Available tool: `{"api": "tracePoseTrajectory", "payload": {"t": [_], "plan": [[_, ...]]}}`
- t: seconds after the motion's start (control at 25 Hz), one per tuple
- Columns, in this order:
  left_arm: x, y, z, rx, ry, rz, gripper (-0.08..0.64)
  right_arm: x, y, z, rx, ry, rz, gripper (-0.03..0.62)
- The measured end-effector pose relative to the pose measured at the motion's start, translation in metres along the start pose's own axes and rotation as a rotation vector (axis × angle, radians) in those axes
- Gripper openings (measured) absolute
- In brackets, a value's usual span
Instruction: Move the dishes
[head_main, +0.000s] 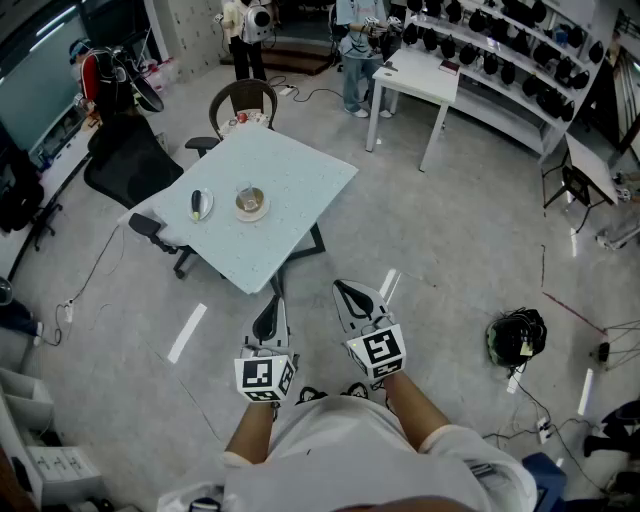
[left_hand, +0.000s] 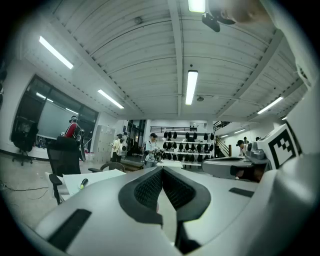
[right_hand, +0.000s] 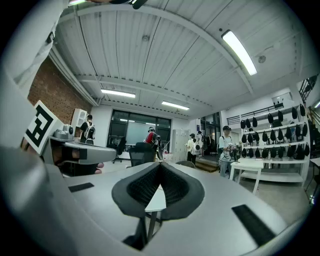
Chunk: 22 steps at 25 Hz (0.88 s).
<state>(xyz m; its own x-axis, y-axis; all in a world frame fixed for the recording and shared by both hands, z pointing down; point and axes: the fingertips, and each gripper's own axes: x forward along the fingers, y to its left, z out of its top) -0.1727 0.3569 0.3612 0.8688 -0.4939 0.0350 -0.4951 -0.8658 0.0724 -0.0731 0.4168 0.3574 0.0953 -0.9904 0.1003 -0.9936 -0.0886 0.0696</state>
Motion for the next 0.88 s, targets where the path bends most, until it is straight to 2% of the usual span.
{"api": "tracePoseTrajectory", "payload": {"t": [0.24, 0.56, 0.88], "plan": [[0.001, 0.001, -0.006, 0.007, 0.012, -0.019, 0.018, 0.003, 0.004, -0.008, 0.007, 0.015, -0.006, -0.002], [-0.005, 0.028, -0.022, -0.014, 0.045, -0.033, 0.018, 0.019, 0.027, -0.018, 0.014, 0.026, 0.006, -0.002], [-0.005, 0.046, -0.034, -0.042, 0.072, -0.078, 0.018, 0.022, 0.033, -0.033, 0.011, 0.084, -0.037, -0.002]]}}
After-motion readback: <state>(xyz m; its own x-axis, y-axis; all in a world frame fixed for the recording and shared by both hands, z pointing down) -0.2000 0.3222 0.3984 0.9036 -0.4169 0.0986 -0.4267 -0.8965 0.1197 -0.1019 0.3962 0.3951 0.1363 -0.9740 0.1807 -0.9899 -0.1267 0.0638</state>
